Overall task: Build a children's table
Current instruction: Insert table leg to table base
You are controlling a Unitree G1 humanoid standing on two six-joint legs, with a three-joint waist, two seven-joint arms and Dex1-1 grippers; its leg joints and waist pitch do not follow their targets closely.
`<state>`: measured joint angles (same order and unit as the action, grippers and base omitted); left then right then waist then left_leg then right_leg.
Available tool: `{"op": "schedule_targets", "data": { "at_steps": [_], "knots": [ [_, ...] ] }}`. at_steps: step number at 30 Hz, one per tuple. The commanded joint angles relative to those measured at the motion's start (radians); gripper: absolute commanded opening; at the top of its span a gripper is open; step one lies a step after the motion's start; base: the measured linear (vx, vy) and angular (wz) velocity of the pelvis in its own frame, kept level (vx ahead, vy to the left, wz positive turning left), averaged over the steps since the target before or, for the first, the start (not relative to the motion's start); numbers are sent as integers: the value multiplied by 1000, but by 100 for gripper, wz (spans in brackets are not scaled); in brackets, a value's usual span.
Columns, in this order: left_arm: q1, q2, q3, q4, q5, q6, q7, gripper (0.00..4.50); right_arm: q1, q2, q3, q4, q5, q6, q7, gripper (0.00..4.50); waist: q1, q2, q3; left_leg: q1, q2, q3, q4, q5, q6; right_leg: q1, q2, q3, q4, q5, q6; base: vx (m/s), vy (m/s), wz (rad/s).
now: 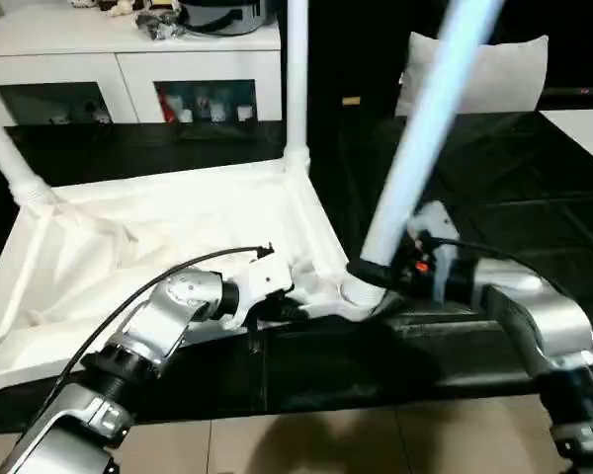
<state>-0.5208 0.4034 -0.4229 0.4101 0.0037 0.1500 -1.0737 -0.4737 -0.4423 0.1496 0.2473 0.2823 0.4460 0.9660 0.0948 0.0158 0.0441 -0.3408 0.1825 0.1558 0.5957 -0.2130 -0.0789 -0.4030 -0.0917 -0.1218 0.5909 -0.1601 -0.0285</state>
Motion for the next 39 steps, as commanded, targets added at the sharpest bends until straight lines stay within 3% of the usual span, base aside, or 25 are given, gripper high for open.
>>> {"op": "schedule_targets", "data": {
  "at_steps": [1, 9, 15, 18, 25, 27, 28, 31, 33, 36, 38, 39],
  "knots": [
    [20, 13, -43, 0, 25, -9, -48, 0, -12, -5, 25, 40, -31, 4, 10, 188, 6, -14, -59, -12, 39, -4, -70, -143, 54, 60, -70, 55, -81, -400, -112, 0, 0, 0],
    [12, 8, -34, 11, 33, -19, -42, 0, -28, 9, 43, 98, -22, 1, 55, 188, 8, -20, -60, -12, 41, -4, -71, -136, 52, 60, -70, 57, -79, -383, -114, 0, 0, 0],
    [21, 5, -26, 3, 20, -12, -36, 0, -30, 57, -43, 185, 42, 0, 28, 188, 4, -19, -60, -9, 41, -6, -73, -174, 41, 59, -71, 55, -86, -432, -107, 0, 0, 0],
    [31, -11, -5, 1, 5, -3, -9, 0, -5, 83, -105, 213, 104, 18, 34, 188, 6, -12, -62, -10, 42, -7, -73, -165, 42, 60, -71, 56, -81, -391, -122, 0, 0, 0],
    [31, -11, -5, 1, 5, -3, -9, 0, -5, 83, -105, 213, 104, 18, 34, 188, 7, -15, -62, -11, 41, -5, -73, -156, 44, 61, -70, 55, -82, -396, -122, 0, 0, 0],
    [36, -23, 6, 2, 0, 0, 10, 0, 19, 93, -123, 212, 121, 16, 35, 188, 7, -11, -61, -9, 41, -5, -73, -166, 42, 59, -70, 55, -84, -406, -117, 0, 0, 0],
    [44, -44, 19, 1, -6, 7, 46, 0, 92, 100, -113, 181, 102, -43, 15, 188, 9, -7, -61, -9, 41, -6, -73, -170, 42, 59, -70, 55, -85, -408, -117, 0, 0, 0],
    [59, -71, 34, 2, -6, 12, 98, 0, 221, 100, -74, 130, 13, -198, -37, 188, 12, -17, -56, -11, 43, -3, -80, -168, 49, 58, -71, 56, -92, -407, -92, 0, 0, 0],
    [60, -71, 35, 0, -5, 13, 99, 0, 225, 108, -90, 126, 23, -204, -41, 188, 13, -13, -58, -1, 38, -3, -82, -205, 54, 57, -70, 52, -101, -487, -70, 0, 0, 0],
    [64, -70, 39, -4, 0, 16, 101, 0, 229, 108, -104, 123, 21, -216, -43, 188, 10, -9, -56, 1, 34, -4, -81, -237, 55, 51, -69, 48, -115, -568, -41, 0, 0, 0],
    [66, -69, 39, -4, 3, 16, 102, 0, 231, 102, -97, 123, 7, -227, -43, 188, 9, -6, -58, 2, 37, -7, -84, -247, 52, 51, -69, 47, -117, -570, -33, 0, 0, 0],
    [67, -63, 33, -4, 17, 13, 96, 0, 232, 77, -57, 116, -42, -246, -52, 188, 6, -7, -58, 1, 38, -9, -86, -257, 49, 52, -67, 46, -116, -558, -31, 0, 0, 0]
  ]
}}
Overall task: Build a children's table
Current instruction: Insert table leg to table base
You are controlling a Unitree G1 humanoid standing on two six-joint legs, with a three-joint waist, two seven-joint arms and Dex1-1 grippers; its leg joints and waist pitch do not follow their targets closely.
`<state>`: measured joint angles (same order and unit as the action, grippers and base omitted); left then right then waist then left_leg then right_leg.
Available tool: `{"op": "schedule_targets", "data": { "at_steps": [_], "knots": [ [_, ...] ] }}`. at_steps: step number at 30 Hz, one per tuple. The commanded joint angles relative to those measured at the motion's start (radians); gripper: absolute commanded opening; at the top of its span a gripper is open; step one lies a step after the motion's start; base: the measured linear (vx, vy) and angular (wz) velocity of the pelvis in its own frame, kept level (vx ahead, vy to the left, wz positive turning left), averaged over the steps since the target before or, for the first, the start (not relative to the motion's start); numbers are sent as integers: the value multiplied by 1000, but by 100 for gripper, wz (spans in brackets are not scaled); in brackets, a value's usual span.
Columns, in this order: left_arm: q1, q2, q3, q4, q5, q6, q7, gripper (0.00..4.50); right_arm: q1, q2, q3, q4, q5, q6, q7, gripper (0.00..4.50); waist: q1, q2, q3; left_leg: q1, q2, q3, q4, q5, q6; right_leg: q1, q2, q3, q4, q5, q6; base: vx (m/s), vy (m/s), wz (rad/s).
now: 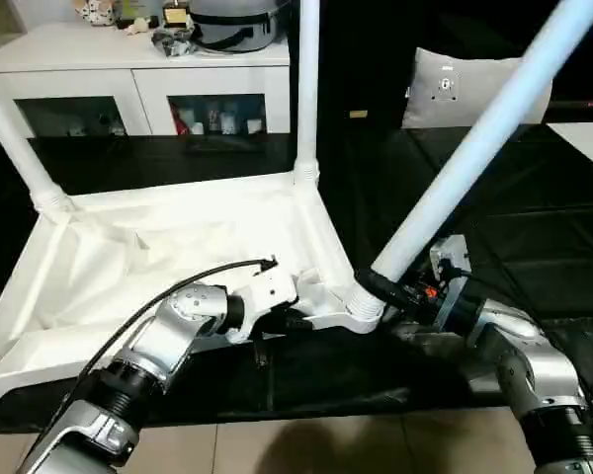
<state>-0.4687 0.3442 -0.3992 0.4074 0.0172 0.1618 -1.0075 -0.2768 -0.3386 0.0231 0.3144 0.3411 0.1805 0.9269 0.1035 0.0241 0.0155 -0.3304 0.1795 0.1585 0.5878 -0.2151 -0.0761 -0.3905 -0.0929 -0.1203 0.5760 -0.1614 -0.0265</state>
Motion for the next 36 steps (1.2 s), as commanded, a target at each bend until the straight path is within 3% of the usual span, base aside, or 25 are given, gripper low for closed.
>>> {"op": "schedule_targets", "data": {
  "at_steps": [1, 2, 5, 7, 10, 12, 17, 18, 26, 29, 30, 36],
  "knots": [
    [15, -2, 8, -1, 6, 0, 29, 0, 35, -31, 78, 48, -110, 16, -15, 188, -4, -15, -29, -8, 41, -13, -80, -263, 45, 39, -65, 46, -100, -549, -33, 0, 0, 0],
    [15, -2, 8, -1, 6, 0, 29, 0, 35, -31, 78, 48, -110, 16, -15, 188, -6, -14, -27, -7, 40, -12, -80, -272, 46, 37, -65, 46, -102, -556, -33, 0, 0, 0],
    [6, 18, 1, 5, 25, -13, 15, 0, 6, -76, 158, 61, -196, 18, -16, 188, -16, -17, -22, -6, 35, -16, -79, -316, 41, 36, -65, 39, -110, -621, -14, 0, 0, 0],
    [-7, 32, -6, 17, 34, -25, 0, 0, -23, -82, 178, 74, -204, 38, 9, 188, -25, -16, -18, 3, 29, -17, -73, -363, 35, 28, -66, 30, -126, -705, 18, 0, 0, 0],
    [-13, 38, -9, 24, 40, -33, -7, 0, -36, -81, 183, 83, -206, 45, 21, 188, -30, -19, -19, 5, 30, -22, -74, -384, 32, 28, -66, 25, -132, -714, 31, 0, 0, 0],
    [-27, 45, -9, 39, 44, -44, -15, 0, -56, -84, 198, 101, -209, 59, 45, 188, -33, -18, -21, 1, 35, -27, -81, -387, 36, 32, -66, 28, -123, -668, 15, 0, 0, 0],
    [-69, 60, -15, 83, 60, -67, -43, 0, -101, -86, 236, 150, -208, 72, 113, 188, -44, -18, -20, -3, 38, -28, -82, -397, 37, 34, -71, 31, -122, -656, -11, 0, 0, 0],
    [-82, 60, -15, 98, 64, -73, -46, 0, -111, -85, 243, 159, -209, 68, 116, 188, -43, -23, -20, -3, 40, -28, -83, -392, 36, 33, -72, 33, -122, -644, -16, 0, 0, 0],
    [-102, 62, -8, 136, 56, -88, -67, 0, -97, -56, 217, 141, -168, 57, 137, 188, -40, -22, -19, -4, 43, -30, -87, -396, 31, 33, -76, 38, -118, -640, -28, 0, 0, 0],
    [-101, 64, -8, 142, 54, -92, -76, 0, -93, -49, 206, 144, -150, 55, 151, 188, -38, -20, -21, -6, 48, -30, -92, -384, 32, 36, -76, 43, -111, -591, -50, 0, 0, 0],
    [-100, 66, -9, 143, 55, -94, -80, 0, -93, -49, 203, 148, -144, 52, 158, 188, -37, -14, -21, -5, 48, -30, -92, -383, 31, 36, -76, 45, -110, -581, -56, 0, 0, 0],
    [-101, 76, -16, 153, 57, -106, -104, 0, -100, -60, 194, 145, -127, 53, 203, 188, -28, -15, -25, -10, 51, -24, -95, -316, 40, 45, -75, 51, -99, -494, -97, 0, 0, 0]
  ]
}}
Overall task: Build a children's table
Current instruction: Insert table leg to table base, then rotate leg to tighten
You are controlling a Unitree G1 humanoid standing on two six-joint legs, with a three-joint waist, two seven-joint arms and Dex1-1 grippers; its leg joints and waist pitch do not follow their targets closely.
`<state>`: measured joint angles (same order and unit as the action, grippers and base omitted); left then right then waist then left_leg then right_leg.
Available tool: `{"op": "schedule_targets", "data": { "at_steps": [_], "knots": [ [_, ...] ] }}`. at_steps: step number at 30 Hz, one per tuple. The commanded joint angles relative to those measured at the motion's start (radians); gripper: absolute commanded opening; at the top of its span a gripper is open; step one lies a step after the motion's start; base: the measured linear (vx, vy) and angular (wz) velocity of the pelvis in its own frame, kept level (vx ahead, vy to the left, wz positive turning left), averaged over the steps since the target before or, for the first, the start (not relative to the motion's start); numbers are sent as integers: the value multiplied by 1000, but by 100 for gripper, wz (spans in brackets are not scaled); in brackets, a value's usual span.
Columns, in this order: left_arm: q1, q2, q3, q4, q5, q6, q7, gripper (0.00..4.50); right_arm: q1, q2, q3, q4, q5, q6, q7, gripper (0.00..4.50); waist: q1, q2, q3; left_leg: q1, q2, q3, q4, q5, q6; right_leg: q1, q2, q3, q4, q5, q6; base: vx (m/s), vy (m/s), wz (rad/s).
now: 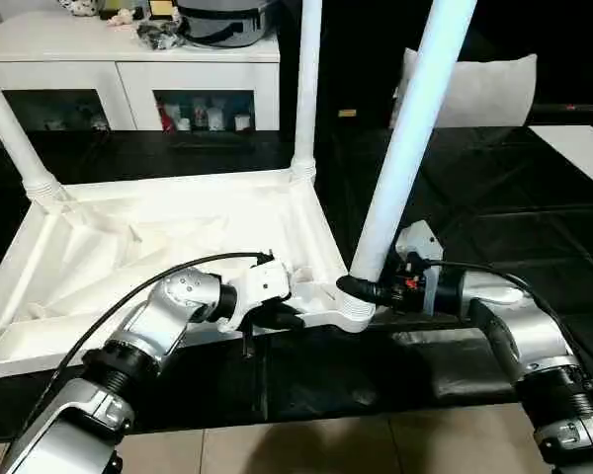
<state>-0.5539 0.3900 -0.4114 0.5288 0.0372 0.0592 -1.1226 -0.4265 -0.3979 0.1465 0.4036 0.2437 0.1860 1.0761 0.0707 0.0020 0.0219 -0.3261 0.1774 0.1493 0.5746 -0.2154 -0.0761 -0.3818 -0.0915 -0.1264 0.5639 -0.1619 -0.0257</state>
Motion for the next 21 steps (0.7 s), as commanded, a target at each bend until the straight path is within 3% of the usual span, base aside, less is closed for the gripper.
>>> {"op": "schedule_targets", "data": {
  "at_steps": [1, 5, 8, 10, 12, 14, 15, 17, 18, 19, 20, 21],
  "knots": [
    [-15, 31, -4, 32, 37, -4, 10, 0, 50, -4, 75, 53, -34, 46, 57, 188, 6, 6, -31, -15, 53, -15, -82, -312, 40, 37, -77, 58, -86, -488, -100, 0, 0, 0],
    [-12, 33, -3, 29, 37, 1, 5, 0, 48, -6, 92, 52, -55, 44, 44, 188, 16, 6, -30, -12, 54, -12, -84, -296, 38, 38, -77, 60, -84, -476, -107, 0, 0, 0],
    [3, 27, 12, 7, 15, 56, 2, 0, 47, 7, 99, 70, -86, 53, -10, 188, 16, 4, -26, -8, 52, -12, -85, -320, 29, 36, -76, 58, -90, -528, -92, 0, 0, 0],
    [20, 16, 30, -26, -1, 120, 27, 0, 46, 35, 75, 71, -91, 84, -97, 188, 12, 5, -22, -9, 52, -15, -88, -341, 17, 35, -78, 56, -92, -574, -77, 0, 0, 0],
    [53, -20, 69, -97, -6, 223, 134, 0, 53, 91, 27, 41, -90, 139, -241, 187, -1, 3, -15, 2, 44, -18, -84, -403, 4, 23, -76, 45, -111, -690, -30, 0, 0, 0],
    [61, -30, 78, -115, -6, 246, 162, 0, 54, 103, 18, 35, -90, 150, -273, 187, -13, 5, -14, 8, 39, -22, -79, -428, -6, 17, -74, 34, -123, -742, 0, 0, 0, 0],
    [78, -70, 101, -169, -1, 308, 244, 0, 49, 137, -2, 35, -93, 176, -351, 187, -25, 9, -13, 8, 40, -25, -80, -452, -9, 18, -71, 26, -127, -747, 9, 0, 0, 0],
    [89, -101, 117, -209, 5, 363, 303, 0, 43, 162, -18, 42, -98, 189, -413, 187, -36, 16, -11, 4, 41, -33, -83, -487, -10, 24, -69, 10, -135, -741, 29, 0, 0, 0],
    [97, -145, 126, -245, 11, 411, 357, 0, 25, 194, -41, 70, -104, 196, -495, 187, -51, 24, -11, 8, 48, -38, -87, -524, -11, 29, -69, 2, -137, -699, 17, -19, 52, -8],
    [102, -175, 131, -270, 15, 444, 392, 0, 13, 216, -58, 89, -108, 201, -551, 187, -58, 27, -9, 4, 52, -44, -92, -545, -12, 37, -68, -6, -135, -678, 14, -12, 69, -9],
    [107, -204, 126, -298, 19, 471, 416, 0, 1, 235, -67, 109, -120, 202, -608, 187, -70, 30, -12, -3, 59, -51, -99, -576, -13, 51, -72, -10, -130, -628, 13, -12, 69, -9],
    [108, -208, 124, -302, 21, 474, 419, 0, -1, 238, -68, 113, -121, 203, -616, 187, -77, 33, -12, -3, 58, -51, -100, -587, -9, 49, -74, -4, -130, -606, 7, -8, 61, -6]
  ]
}}
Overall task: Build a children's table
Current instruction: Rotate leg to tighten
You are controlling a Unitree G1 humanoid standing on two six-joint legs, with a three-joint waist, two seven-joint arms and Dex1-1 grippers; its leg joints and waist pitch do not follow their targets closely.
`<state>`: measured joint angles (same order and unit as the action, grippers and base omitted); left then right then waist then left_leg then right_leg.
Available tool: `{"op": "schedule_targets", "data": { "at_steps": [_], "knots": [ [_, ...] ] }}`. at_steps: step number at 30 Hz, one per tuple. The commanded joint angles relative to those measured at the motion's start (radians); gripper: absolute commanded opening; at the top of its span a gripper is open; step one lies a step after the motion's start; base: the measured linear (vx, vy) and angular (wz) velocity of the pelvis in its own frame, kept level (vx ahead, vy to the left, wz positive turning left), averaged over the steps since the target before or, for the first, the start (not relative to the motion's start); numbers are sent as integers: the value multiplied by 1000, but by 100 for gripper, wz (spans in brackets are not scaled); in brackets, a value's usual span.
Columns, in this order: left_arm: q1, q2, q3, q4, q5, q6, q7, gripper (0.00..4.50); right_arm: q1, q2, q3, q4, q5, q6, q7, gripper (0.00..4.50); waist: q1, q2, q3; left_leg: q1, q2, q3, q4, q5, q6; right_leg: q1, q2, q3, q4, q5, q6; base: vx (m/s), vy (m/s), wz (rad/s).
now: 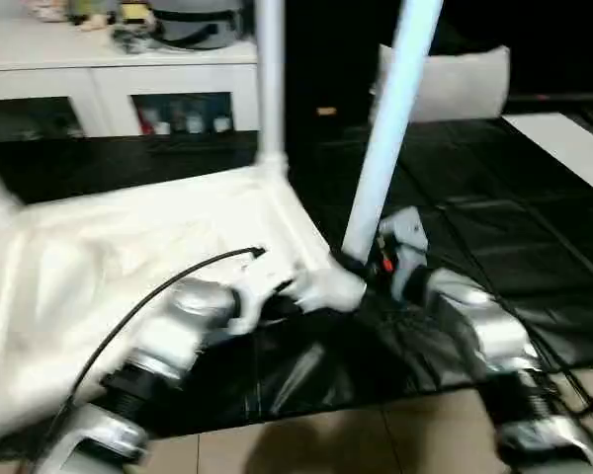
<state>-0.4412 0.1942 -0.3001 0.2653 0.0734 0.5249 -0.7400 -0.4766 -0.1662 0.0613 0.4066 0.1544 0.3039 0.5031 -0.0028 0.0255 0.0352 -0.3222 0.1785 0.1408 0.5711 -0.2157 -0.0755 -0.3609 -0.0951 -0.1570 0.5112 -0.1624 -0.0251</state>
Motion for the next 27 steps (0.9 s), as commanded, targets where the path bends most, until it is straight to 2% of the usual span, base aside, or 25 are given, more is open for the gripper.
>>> {"op": "schedule_targets", "data": {
  "at_steps": [1, 2, 3, 4, 5, 8, 9, 10, 11, 12, 14, 16, 17, 18, 19, 20, 21, 22, 23, 25, 26, 27],
  "knots": [
    [-3, -40, -9, -67, -4, 24, 51, 0, 36, 28, 10, 135, -40, 95, -98, 187, -5, 9, -27, -5, 54, -40, -95, -576, -9, 24, -74, 32, -77, -598, -2, 0, 0, 0],
    [-5, -51, -31, -79, 9, 13, 55, 0, 26, 43, 0, 151, -43, 99, -139, 187, -8, -4, -24, -4, 46, -33, -90, -547, 0, 13, -76, 35, -86, -617, -12, 0, 0, 0],
    [-5, -52, -33, -79, 10, 11, 55, 0, 25, 44, -1, 152, -43, 99, -142, 187, -7, 0, -24, -7, 38, -31, -85, -516, 9, 13, -80, 36, -87, -647, -9, 0, 0, 0],
    [-7, -51, -50, -85, 20, 0, 53, 0, 20, 54, -4, 157, -47, 104, -163, 187, -8, 0, -24, -12, 38, -32, -86, -505, 12, 15, -81, 36, -87, -654, -5, 0, 0, 0],
    [-7, -49, -56, -87, 24, -2, 51, 0, 19, 56, -1, 156, -51, 106, -167, 187, -7, 1, -25, -13, 40, -30, -86, -489, 13, 12, -81, 40, -88, -643, -5, 0, 0, 0],
    [7, -19, -64, -109, 53, 15, 66, 0, 20, 66, 15, 148, -70, 118, -166, 187, -10, 1, -26, -20, 45, -32, -92, -472, 13, 16, -80, 47, -76, -593, -23, 0, 0, 0],
    [8, -10, -64, -108, 58, 10, 65, 0, 20, 64, 15, 151, -67, 110, -155, 187, -10, 3, -26, -18, 47, -30, -92, -475, 13, 13, -79, 50, -75, -577, -32, 0, 0, 0],
    [8, -10, -64, -108, 58, 10, 65, 0, 20, 64, 15, 151, -67, 110, -155, 187, -11, 0, -27, -19, 47, -30, -92, -472, 13, 14, -78, 51, -74, -569, -35, 0, 0, 0],
    [8, -2, -66, -109, 61, 6, 63, 0, 20, 62, 15, 155, -63, 102, -148, 187, -9, 3, -27, -19, 47, -29, -92, -470, 13, 14, -79, 52, -72, -562, -41, 0, 0, 0],
    [8, 13, -66, -109, 61, 4, 53, 0, 18, 54, 16, 160, -61, 87, -138, 243, -9, 2, -27, -19, 47, -28, -93, -468, 13, 14, -79, 54, -70, -557, -45, 0, 0, 0],
    [6, 18, -64, -108, 58, 3, 50, 0, 16, 50, 14, 163, -61, 83, -137, 257, -8, 1, -27, -19, 47, -28, -93, -464, 13, 13, -79, 56, -69, -553, -50, 0, 0, 0],
    [-6, 34, -60, -86, 62, -20, 44, 0, 15, 34, 15, 161, -58, 57, -112, 267, 0, -1, -33, -16, 48, -22, -87, -433, 17, 10, -83, 62, -67, -528, -67, 0, 0, 0],
    [-11, 45, -61, -72, 68, -38, 38, 0, 20, 26, 17, 149, -52, 43, -88, 278, 5, -5, -35, -26, 47, -21, -87, -388, 23, 16, -80, 67, -57, -489, -77, 0, 0, 0],
    [-14, 53, -61, -61, 72, -50, 35, 0, 26, 20, 17, 135, -48, 36, -67, 292, 13, -4, -35, -28, 48, -17, -87, -357, 32, 15, -78, 72, -52, -458, -88, 0, 0, 0],
    [-24, 75, -60, -26, 75, -115, 23, 0, 44, -4, 20, 98, -43, 11, -14, 309, 22, -5, -37, -29, 47, -13, -84, -322, 42, 16, -77, 75, -49, -427, -96, 0, 0, 0],
    [-24, 75, -60, -26, 75, -115, 23, 0, 44, -4, 20, 98, -43, 11, -14, 315, 26, -5, -37, -27, 47, -10, -83, -309, 45, 15, -77, 77, -47, -415, -100, 0, 0, 0],
    [-29, 82, -49, 4, 62, -180, 12, 0, 61, -33, 29, 73, -46, -37, 33, 324, 36, -7, -38, -27, 45, -6, -79, -279, 55, 15, -77, 78, -45, -395, -111, 0, 0, 0],
    [-31, 85, -43, 18, 56, -206, 7, 0, 71, -46, 30, 58, -40, -54, 61, 324, 39, -10, -39, -30, 44, -4, -78, -265, 59, 18, -77, 79, -41, -391, -111, 0, 0, 0],
    [-34, 88, -41, 27, 51, -223, 4, 0, 77, -55, 31, 49, -34, -64, 80, 347, 50, -11, -42, -31, 44, -2, -76, -230, 68, 22, -77, 81, -36, -382, -112, 0, 0, 0],
    [-37, 96, -40, 40, 38, -246, -21, 0, 93, -78, 32, 23, -15, -82, 136, 358, 62, -12, -50, -38, 41, 0, -69, -149, 84, 31, -77, 81, -22, -316, -127, 15, -25, -1],
    [-38, 101, -39, 50, 26, -263, -43, 0, 107, -102, 35, 2, -3, -95, 179, 358, 70, -12, -53, -41, 40, 2, -62, -84, 102, 32, -74, 82, -14, -244, -138, 31, -51, -2],
    [-39, 108, -35, 63, 2, -279, -85, 0, 129, -142, 42, -28, 12, -123, 249, 372, 79, -11, -55, -40, 41, 5, -56, -49, 115, 28, -71, 85, -3, -176, -158, 0, 0, 0]
  ]
}}
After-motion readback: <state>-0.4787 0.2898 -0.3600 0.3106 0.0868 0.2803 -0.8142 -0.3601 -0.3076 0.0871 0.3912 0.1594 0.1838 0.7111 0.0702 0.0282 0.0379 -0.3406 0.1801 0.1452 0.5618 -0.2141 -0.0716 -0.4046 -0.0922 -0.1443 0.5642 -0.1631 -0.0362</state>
